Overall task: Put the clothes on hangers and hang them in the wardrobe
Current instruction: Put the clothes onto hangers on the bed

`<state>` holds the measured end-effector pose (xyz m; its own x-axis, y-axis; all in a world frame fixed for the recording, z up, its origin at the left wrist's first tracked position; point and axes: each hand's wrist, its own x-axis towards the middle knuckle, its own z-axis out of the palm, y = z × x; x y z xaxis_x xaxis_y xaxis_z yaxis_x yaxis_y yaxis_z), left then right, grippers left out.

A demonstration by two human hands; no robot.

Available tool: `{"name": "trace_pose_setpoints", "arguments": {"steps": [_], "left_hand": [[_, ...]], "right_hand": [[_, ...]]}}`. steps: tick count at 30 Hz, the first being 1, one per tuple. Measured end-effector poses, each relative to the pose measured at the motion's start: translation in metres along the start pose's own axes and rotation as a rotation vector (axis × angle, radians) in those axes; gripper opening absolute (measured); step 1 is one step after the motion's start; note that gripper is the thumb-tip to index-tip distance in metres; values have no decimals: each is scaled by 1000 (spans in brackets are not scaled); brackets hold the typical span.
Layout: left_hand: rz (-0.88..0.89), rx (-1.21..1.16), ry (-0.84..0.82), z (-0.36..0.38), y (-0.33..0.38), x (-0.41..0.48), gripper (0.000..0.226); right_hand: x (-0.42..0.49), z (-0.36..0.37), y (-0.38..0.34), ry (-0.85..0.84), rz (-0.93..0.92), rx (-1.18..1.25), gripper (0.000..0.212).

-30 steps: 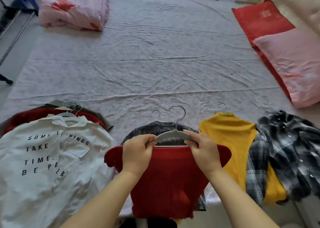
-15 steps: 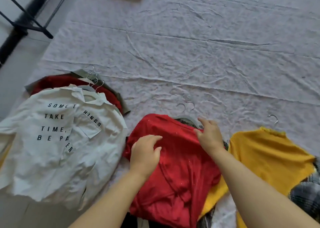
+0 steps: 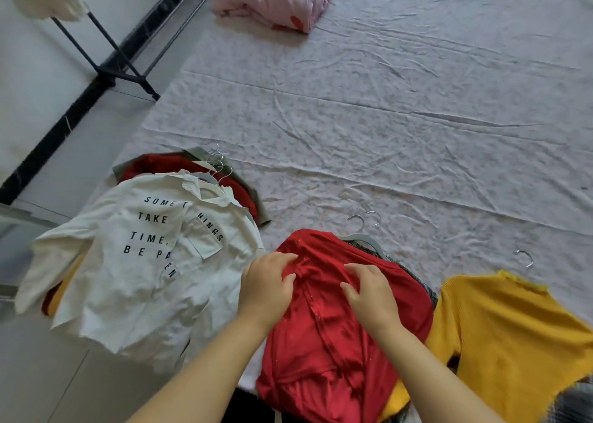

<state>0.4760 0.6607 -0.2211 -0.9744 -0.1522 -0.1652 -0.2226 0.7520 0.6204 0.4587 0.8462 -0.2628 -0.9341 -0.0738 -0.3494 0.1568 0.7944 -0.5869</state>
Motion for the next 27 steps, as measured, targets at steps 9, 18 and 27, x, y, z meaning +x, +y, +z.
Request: {"name": "trace_pose_setpoints", "arguments": {"steps": [9,18,27], "left_hand": [[-100,18,122,-91,-65,-7,32],[-54,59,56,-182,-187,30,35],[7,146,-32,-263,-296,101,35]], "right_hand": [[0,31,-109,1,-174,-2,39],[17,121,-216,-4,-116,-97,37],[63,215,-310,-19,21,-124,34]]}}
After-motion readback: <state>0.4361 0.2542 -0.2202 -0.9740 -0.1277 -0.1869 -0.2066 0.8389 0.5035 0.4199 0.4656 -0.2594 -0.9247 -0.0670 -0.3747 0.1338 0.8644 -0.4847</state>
